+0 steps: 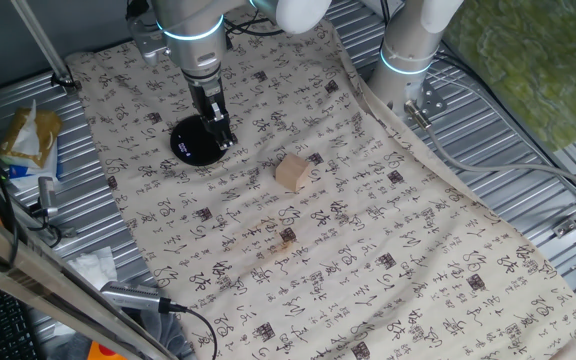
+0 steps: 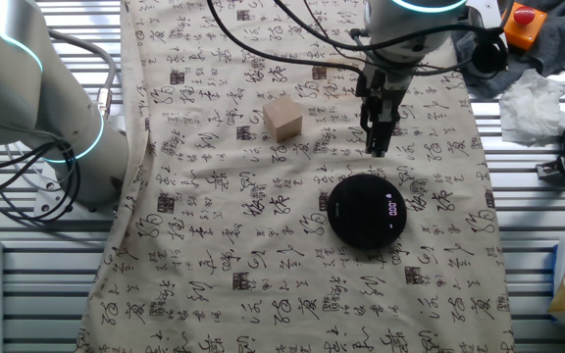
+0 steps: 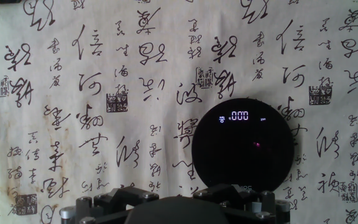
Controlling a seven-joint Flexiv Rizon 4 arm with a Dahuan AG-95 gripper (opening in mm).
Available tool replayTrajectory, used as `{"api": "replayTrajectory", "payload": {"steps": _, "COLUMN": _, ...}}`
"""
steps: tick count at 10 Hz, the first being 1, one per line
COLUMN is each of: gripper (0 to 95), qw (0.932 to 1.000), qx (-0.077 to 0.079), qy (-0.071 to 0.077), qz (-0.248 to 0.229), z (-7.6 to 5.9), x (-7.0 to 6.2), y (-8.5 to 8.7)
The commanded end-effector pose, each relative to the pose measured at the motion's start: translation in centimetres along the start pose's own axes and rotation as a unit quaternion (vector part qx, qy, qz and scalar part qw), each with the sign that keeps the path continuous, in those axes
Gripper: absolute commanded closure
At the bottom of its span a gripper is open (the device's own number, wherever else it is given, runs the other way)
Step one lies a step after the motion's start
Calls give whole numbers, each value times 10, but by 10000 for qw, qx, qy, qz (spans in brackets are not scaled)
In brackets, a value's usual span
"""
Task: Place the block on the scale
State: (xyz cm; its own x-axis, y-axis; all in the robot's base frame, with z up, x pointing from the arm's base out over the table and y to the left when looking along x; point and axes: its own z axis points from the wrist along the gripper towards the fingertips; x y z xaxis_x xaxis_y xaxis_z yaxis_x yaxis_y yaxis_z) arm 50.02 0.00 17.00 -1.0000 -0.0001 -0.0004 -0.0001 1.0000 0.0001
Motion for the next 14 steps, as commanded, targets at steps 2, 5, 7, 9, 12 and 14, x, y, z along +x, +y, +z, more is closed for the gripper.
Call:
{"api": "replayTrajectory", "payload": {"steps": 2, "gripper": 950, "qw": 9932, "qx": -73, "qy": -273, "qz": -1131, "z": 0, "x": 0, "y": 0}}
{"api": "replayTrajectory", "payload": {"steps": 5, "gripper": 950, "qw": 9936, "qx": -32, "qy": -245, "qz": -1101, "z": 0, "x": 0, "y": 0}}
{"api": "replayTrajectory", "payload": {"steps": 7, "gripper": 950, "qw": 9935, "qx": -34, "qy": -256, "qz": -1111, "z": 0, "x": 0, "y": 0}}
{"api": "replayTrajectory", "payload": {"steps": 9, "gripper": 950, "qw": 9934, "qx": -29, "qy": -252, "qz": -1121, "z": 0, "x": 0, "y": 0}}
{"api": "replayTrajectory", "payload": {"steps": 12, "gripper": 950, "qw": 9932, "qx": -18, "qy": -250, "qz": -1137, "z": 0, "x": 0, "y": 0}}
{"api": "replayTrajectory", "payload": {"steps": 14, "gripper": 950, "qw": 9932, "qx": -25, "qy": -254, "qz": -1136, "z": 0, "x": 0, "y": 0}}
